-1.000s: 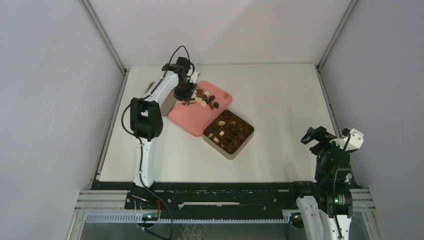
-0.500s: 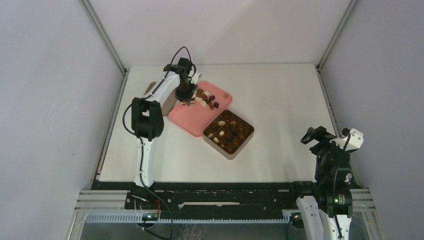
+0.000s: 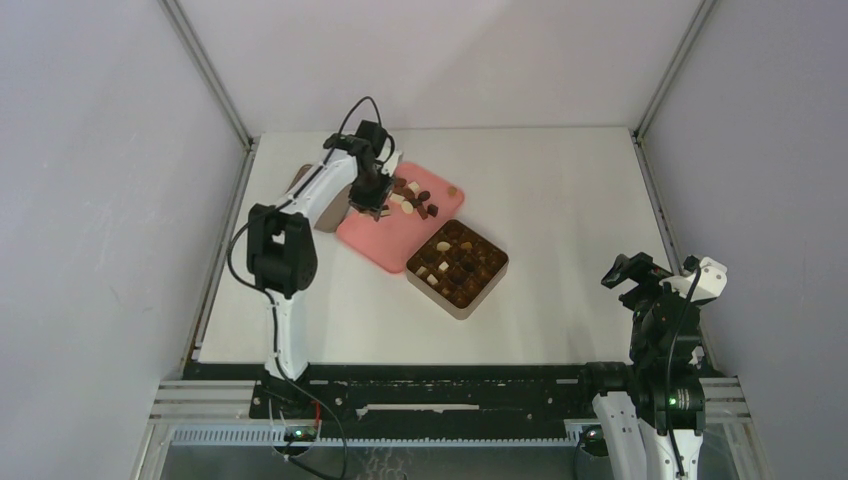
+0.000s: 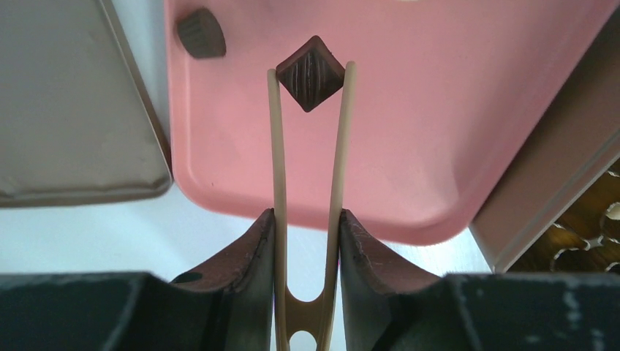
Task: Pack the chocolate
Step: Pick up the fake chocolate from the plate, then place the fake chocolate in the packing box.
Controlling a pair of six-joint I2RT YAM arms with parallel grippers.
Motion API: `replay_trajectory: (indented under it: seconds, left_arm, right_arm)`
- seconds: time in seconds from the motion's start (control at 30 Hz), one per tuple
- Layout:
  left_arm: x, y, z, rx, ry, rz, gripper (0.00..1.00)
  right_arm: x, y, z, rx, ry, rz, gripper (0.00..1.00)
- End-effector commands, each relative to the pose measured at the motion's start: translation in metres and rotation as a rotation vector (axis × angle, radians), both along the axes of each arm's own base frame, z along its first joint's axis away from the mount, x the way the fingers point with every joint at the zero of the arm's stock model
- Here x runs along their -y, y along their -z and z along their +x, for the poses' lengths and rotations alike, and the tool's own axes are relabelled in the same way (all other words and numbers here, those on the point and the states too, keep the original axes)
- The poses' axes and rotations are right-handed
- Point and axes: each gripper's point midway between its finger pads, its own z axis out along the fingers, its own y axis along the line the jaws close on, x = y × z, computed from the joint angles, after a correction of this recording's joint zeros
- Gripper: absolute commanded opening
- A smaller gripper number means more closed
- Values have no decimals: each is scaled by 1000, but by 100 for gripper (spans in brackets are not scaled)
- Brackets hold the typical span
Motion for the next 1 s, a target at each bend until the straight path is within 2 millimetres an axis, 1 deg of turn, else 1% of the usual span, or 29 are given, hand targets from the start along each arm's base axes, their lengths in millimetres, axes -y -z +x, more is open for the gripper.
replay_trajectory:
  seconds: [0.0,0.1,0.27,0.33,0.43,0.57,0.73,0.8,0.97]
  left_arm:
    - [6,-38,-18,64,-35,-29,16]
    - [21,-49,-32,74,-17,-71,17]
    - [56,-73,-54,91,18,-190,17]
    - [67,-80,-61,99,33,-210,17]
    - [89,-88,-75,107,87,-237,17]
    - [127,-90,-97,110,173,-275,18]
    - [172,-89,-119,102,271,-326,20]
    - [188,-89,-125,103,306,-335,21]
    - [216,-81,-132,86,359,-334,21]
  right_arm:
    - [0,-9,3,34,-8,-17,100]
    - [0,-10,2,36,-9,-18,100]
    - [0,-10,2,39,-10,-18,100]
    - [-1,-10,2,38,-11,-18,100]
    - [0,-10,2,40,-10,-19,100]
    - [0,-10,2,40,-8,-19,100]
    - [0,-10,2,40,-9,-20,100]
    - [0,-10,2,40,-8,-19,100]
    - [0,-10,1,41,-6,-19,100]
